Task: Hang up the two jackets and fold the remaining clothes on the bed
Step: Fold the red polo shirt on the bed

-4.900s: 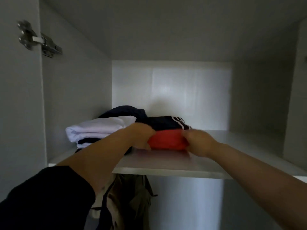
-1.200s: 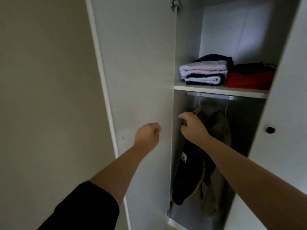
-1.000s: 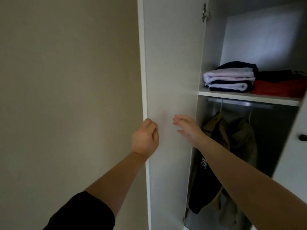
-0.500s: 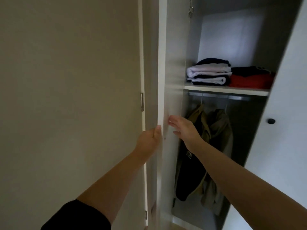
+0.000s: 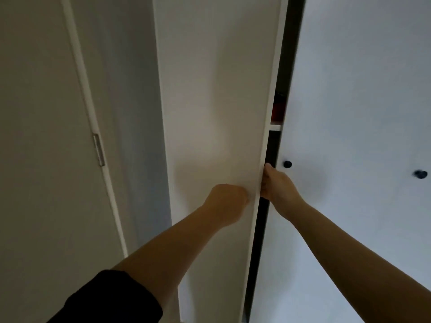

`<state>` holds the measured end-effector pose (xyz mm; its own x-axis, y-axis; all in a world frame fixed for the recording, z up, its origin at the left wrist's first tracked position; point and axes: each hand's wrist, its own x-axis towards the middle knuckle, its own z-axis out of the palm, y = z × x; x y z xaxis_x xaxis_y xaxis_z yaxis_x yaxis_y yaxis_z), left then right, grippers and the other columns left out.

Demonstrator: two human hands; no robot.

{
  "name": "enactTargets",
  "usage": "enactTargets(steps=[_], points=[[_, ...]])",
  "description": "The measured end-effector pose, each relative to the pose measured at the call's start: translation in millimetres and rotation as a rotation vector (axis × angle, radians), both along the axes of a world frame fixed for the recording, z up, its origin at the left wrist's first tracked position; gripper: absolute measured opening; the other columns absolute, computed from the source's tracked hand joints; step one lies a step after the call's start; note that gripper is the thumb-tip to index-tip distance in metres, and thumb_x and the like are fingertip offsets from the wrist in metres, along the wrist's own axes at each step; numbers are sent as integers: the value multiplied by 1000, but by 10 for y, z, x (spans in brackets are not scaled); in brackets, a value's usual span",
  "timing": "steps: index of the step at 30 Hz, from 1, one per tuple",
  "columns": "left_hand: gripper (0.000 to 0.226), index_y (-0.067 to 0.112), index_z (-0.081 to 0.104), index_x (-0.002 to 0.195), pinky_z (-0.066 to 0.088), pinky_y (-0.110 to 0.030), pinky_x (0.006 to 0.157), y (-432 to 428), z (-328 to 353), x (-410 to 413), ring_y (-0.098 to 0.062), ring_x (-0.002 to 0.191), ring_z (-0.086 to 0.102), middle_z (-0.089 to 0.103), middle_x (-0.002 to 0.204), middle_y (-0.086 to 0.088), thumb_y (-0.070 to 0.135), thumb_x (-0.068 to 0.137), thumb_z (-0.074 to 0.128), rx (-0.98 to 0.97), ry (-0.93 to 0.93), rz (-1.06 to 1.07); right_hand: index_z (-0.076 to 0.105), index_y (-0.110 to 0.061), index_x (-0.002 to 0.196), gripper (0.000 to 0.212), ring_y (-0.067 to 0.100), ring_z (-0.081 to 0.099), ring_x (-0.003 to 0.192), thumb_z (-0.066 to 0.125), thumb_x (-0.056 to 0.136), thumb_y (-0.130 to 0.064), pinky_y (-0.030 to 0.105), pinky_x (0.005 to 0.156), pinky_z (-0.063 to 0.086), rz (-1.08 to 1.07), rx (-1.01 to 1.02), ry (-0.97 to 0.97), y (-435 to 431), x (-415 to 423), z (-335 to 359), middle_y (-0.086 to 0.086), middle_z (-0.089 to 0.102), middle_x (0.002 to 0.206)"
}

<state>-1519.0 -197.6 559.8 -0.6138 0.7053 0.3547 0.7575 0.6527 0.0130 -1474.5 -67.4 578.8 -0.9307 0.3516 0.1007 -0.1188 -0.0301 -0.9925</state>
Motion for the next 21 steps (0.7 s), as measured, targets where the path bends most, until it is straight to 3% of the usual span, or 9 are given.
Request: enactTargets(steps=[3,7,11,14,18,21], points=[[31,10,63,105,42,-30,81,540,5,-243,-29,101,60,66,107,-8,26,101,37,-17,29,27,66,-17,102,33,15,68,90,35,101,-28,27,75,52,7,12,0,498,-140,-13,-1,73,93],[31,16,62,115,39,-29,91,1136,-13,-635,-25,114,55,62,120,-5,29,101,39,-19,-16,115,65,-17,91,26,20,64,95,40,97,-19,33,80,49,-168,153,9,1102,-355,-92,5,70,97],[30,19,61,117,36,-26,95,1539,-46,-991,-21,120,51,58,127,-1,30,101,38,1,-109,208,58,-11,116,27,21,55,109,40,98,-19,37,96,43,-310,411,-38,1550,-597,-206,7,60,116],[31,18,60,119,37,-26,96,1724,-58,-1175,-20,121,50,57,128,-1,29,101,37,17,-138,255,51,-8,128,33,21,51,114,39,100,-20,25,90,36,-294,535,-81,1715,-776,-286,7,55,123],[33,17,57,124,35,-26,100,1897,-35,-1363,-19,126,47,54,133,0,29,102,35,22,-200,295,53,-8,123,28,19,52,104,45,96,-14,22,82,34,-209,617,-125,1781,-991,-361,4,56,116],[33,13,59,118,39,-27,91,1943,-11,-1422,-23,117,53,59,125,-4,32,101,37,44,-219,305,53,-7,123,30,13,48,95,47,93,-8,20,78,32,-195,689,-142,1783,-1107,-348,4,55,114]])
